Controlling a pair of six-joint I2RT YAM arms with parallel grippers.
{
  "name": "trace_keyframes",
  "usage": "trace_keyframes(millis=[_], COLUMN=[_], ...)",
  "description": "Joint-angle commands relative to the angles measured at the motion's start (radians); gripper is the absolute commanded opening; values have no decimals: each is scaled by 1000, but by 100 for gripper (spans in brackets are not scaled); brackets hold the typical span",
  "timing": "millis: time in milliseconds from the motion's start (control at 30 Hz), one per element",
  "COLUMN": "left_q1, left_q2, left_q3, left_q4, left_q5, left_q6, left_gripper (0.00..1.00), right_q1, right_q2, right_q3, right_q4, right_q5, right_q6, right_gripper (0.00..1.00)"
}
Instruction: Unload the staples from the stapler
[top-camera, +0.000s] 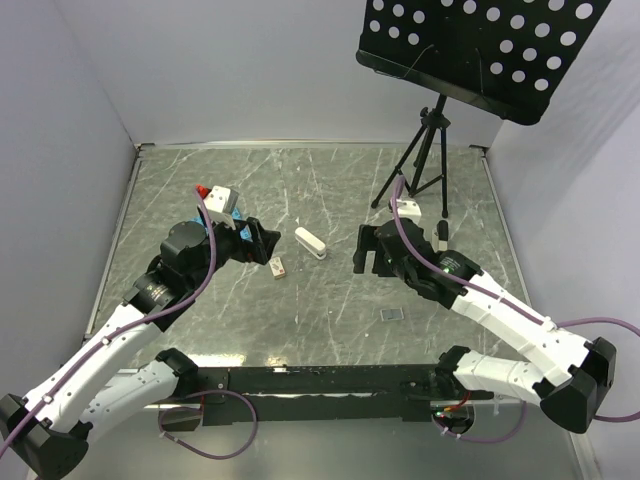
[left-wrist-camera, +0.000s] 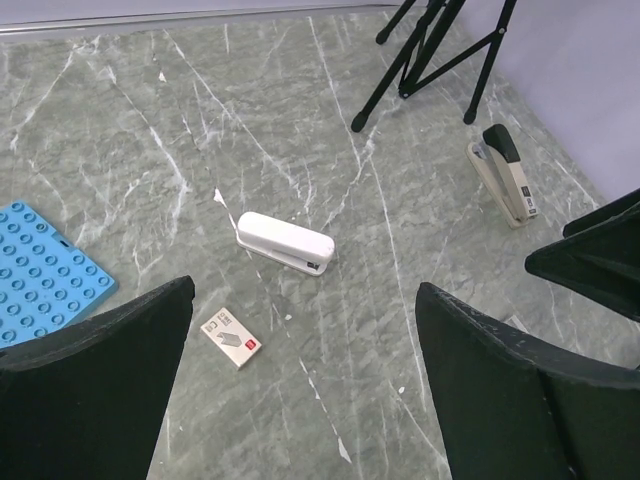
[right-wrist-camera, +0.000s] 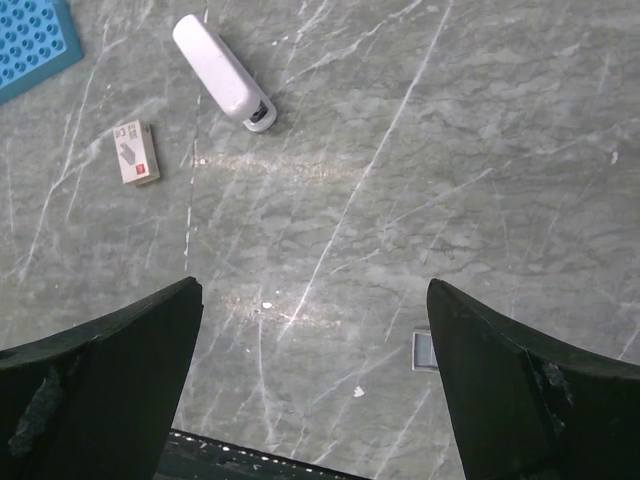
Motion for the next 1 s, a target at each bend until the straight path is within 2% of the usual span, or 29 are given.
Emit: trace_keyframes(millis=[0,300,467,567,667,733,800,967], left_q1=[-2,-4,-5,-7,-8,-11,-11,-11], left_q2=[-5,-7,-8,-8,-13,-22,-31,-48], left_q3=[19,19,17,19,21,19,16,14], left_q4=[6,3,3,2,-1,-1,0,-1], left_q5=[-18,-23,-15,-10,-9,-17,-32,-73], left_q6=[21,25,28,29,34,37,37,38], left_gripper=[97,97,97,97,97,97,97,97], right_q1=[0,-2,-18,-76,-178,-240,-265,-336], right_q2=[-28,-2,53,112,170,196,207,268], right_q3=[27,41,45,84,119,119,99,53], right_q4=[-25,-94,-86,-78,-71,-49,-45,-29], right_q5=[65,157,294,319,282,204,138,93], right_q6=[34,71,-112,-223,-280,-306,-302,-300], right_gripper=[100,100,100,100,99,96,93,93])
